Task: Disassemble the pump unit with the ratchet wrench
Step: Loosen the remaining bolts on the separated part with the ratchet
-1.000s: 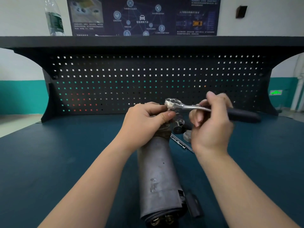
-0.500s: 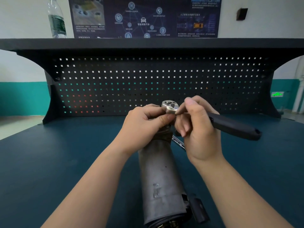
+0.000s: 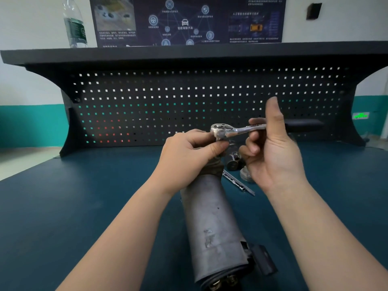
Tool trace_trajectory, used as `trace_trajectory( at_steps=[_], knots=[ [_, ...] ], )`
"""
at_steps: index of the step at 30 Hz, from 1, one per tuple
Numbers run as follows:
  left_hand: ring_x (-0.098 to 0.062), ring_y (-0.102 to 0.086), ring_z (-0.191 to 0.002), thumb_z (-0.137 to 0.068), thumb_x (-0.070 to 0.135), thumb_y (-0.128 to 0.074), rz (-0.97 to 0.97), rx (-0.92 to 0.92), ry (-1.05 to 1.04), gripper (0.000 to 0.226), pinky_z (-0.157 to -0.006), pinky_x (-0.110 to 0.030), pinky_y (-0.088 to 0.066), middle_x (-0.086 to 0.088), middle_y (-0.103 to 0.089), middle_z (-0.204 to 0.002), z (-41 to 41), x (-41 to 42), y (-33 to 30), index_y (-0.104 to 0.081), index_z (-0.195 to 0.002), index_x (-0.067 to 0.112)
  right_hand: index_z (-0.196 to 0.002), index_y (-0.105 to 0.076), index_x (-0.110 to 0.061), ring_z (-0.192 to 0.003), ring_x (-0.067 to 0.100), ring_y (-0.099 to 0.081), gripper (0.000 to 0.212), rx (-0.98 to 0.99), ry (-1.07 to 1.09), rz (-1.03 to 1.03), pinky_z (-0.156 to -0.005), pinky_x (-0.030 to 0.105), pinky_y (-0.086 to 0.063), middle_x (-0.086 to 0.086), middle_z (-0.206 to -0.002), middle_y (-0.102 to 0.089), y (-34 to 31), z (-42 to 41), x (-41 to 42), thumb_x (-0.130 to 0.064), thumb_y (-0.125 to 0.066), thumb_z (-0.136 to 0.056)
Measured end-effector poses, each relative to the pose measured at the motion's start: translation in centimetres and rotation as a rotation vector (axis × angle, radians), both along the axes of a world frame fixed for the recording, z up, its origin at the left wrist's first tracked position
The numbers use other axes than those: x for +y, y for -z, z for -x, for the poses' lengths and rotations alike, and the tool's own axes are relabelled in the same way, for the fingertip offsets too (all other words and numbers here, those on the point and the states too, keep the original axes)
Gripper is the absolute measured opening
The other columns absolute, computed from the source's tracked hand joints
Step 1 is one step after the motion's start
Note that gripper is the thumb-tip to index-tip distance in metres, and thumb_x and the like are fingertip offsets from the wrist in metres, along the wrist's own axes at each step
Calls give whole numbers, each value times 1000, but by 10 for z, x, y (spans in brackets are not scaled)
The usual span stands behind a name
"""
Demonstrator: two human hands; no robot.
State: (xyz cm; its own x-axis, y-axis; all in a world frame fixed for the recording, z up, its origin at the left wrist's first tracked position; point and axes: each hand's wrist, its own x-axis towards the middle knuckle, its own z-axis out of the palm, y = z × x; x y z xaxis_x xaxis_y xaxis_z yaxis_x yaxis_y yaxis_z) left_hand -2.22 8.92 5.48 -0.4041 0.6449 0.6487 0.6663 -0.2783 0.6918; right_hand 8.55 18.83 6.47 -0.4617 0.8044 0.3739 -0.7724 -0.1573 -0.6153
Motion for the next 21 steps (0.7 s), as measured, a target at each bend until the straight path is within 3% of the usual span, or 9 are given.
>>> trace_trajectory(
  at_steps=[3, 6, 8, 10, 12, 16, 21],
  knots=[
    [-12, -65, -101, -84, 39, -66, 16, 189, -63, 19, -95, -47, -45, 8, -71, -103, -1, 3, 1, -76, -97, 29, -49, -60, -16, -40, 8, -43, 50, 38, 107, -21, -39, 18, -32, -2, -52, -54, 2, -3, 4, -50, -63, -85],
    [3, -47, -121, -85, 65, -33, 226, 578, -270, 49, -101, -35, -31, 25, -50, -137, -1, 4, -3, -72, -102, 39, -50, -57, -13, -39, 10, -42, 50, 73, 109, -61, -40, 19, -32, 0, -51, -52, 2, -4, 5, -38, -56, -94],
    [-3, -46, -121, -77, 75, -18, 336, 730, -359, 71, -95, -34, -30, 23, -56, -127, -1, 2, -5, -72, -100, 35, -59, -54, -9, -39, 10, -40, 43, 47, 85, -73, -39, 19, -31, 0, -49, -50, 2, -4, 6, -32, -57, -94],
    [-10, -53, -112, -73, 79, -26, 366, 833, -429, 66, -100, -36, -29, 20, -63, -111, -3, 0, -7, -70, -100, 37, -63, -54, -8, -39, 9, -37, 40, 8, 50, -74, -40, 19, -30, 0, -49, -46, 1, -4, 8, -31, -56, -95],
    [-16, -56, -104, -72, 78, -41, 359, 839, -444, 55, -108, -40, -27, 19, -63, -110, -1, 0, -9, -69, -100, 40, -62, -54, -8, -38, 9, -35, 39, -13, 17, -89, -40, 19, -29, 0, -46, -43, 1, -4, 10, -29, -55, -96],
    [-19, -52, -90, -67, 72, -52, 300, 771, -399, 51, -86, -37, -43, 18, -65, -104, 1, 5, -9, -73, -94, 35, -55, -53, -9, -34, 10, -29, 42, 28, -46, -88, -40, 18, -25, 1, -41, -39, 1, -4, 14, -20, -50, -96],
    [-21, -53, -87, -64, 64, -59, 232, 722, -351, 44, -80, -37, -46, 23, -65, -90, 3, 8, -7, -74, -84, 28, -44, -54, -13, -29, 8, -24, 49, 72, -203, -75, -37, 16, -26, -2, -35, -36, 2, -4, 23, -16, -44, -92]
  ],
)
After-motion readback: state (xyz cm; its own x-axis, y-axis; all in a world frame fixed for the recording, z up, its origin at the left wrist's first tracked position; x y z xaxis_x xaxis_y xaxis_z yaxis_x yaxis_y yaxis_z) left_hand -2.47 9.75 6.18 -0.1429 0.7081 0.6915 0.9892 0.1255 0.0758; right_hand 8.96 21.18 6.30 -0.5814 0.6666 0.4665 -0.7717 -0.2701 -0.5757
